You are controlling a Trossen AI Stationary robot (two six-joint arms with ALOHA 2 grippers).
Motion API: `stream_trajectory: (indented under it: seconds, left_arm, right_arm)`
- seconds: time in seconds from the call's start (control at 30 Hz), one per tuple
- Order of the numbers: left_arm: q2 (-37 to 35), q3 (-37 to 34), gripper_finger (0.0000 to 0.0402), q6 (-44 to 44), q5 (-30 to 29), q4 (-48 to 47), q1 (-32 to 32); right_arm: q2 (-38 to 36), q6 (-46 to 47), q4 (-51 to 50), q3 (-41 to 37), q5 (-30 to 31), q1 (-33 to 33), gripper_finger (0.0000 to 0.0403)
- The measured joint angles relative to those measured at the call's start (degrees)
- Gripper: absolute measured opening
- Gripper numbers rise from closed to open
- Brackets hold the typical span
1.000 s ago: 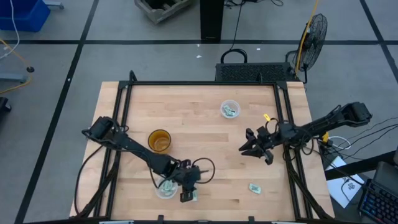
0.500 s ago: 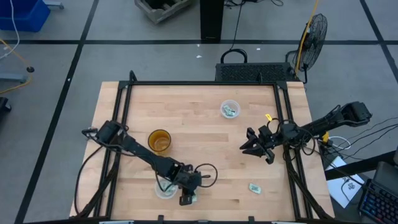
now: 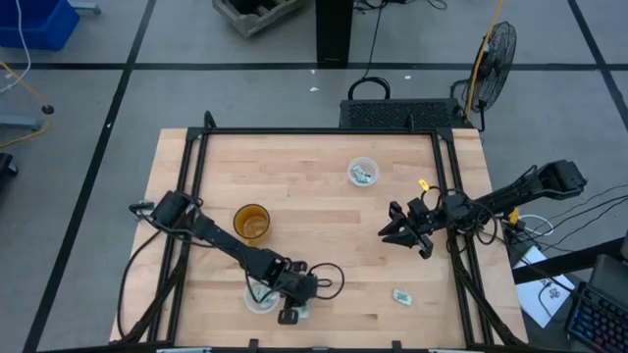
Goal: Pick and place items into bin
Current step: Put the green stevia packet into the bottom transparent bin
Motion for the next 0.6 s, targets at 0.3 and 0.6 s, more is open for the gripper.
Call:
stream_trajectory:
  seconds: [0.3, 0.6]
  left_arm:
    - [-12.47, 0.51, 0.001, 2.46, -4.95, -3.71, -1.73]
    - [-25.39, 0.56, 0.0019, -5.85, -20.17, -21.15, -9.29]
  right_arm:
    - [0.0, 0.04, -0.33, 0.0, -0.02, 0.0, 0.0095]
    - [0.0, 0.04, -1.09, 0.02, -0.04, 0.0, 0.0095]
